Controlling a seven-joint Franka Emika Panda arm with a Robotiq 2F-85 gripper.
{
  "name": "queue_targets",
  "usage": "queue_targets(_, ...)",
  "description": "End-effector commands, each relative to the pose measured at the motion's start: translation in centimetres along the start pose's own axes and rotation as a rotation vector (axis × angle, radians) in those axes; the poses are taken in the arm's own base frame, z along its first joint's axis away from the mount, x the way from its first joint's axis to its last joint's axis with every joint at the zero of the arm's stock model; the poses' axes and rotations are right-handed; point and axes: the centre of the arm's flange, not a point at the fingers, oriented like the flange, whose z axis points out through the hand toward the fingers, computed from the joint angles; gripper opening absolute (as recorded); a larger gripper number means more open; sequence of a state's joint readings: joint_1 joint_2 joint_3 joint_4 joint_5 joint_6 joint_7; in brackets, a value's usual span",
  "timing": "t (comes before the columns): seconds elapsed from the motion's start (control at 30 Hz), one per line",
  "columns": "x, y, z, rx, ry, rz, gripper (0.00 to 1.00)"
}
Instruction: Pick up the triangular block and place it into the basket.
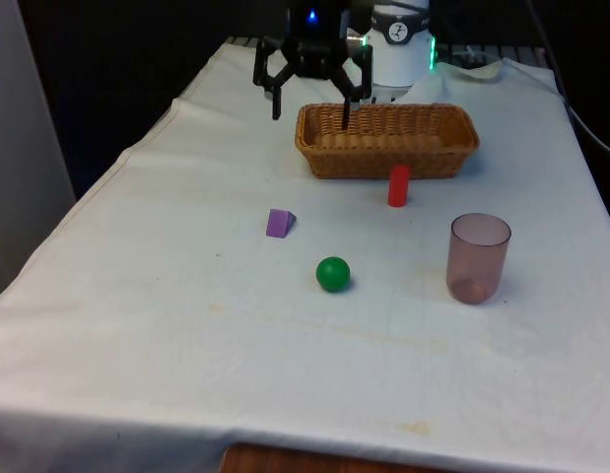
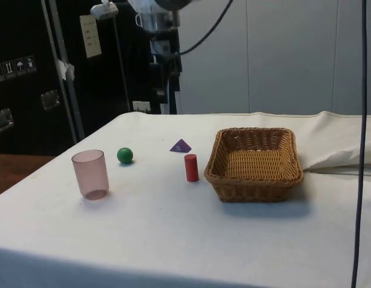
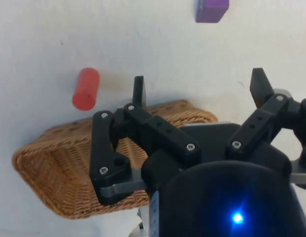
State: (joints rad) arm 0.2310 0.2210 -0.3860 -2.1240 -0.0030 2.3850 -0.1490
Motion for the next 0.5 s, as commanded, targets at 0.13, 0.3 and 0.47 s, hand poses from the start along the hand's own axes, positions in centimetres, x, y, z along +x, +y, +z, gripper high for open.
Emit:
queue_targets(0.13, -0.9, 0.5, 2.4, -0.005, 0.020, -0.014, 1.00)
queue_targets(0.3, -1.1, 0.5, 3.6, -0.019, 0.020, -0.011, 1.00)
queue_targets(0.47, -1.1, 0.3, 5.2, -0.020, 0.043, -0.006, 1.00)
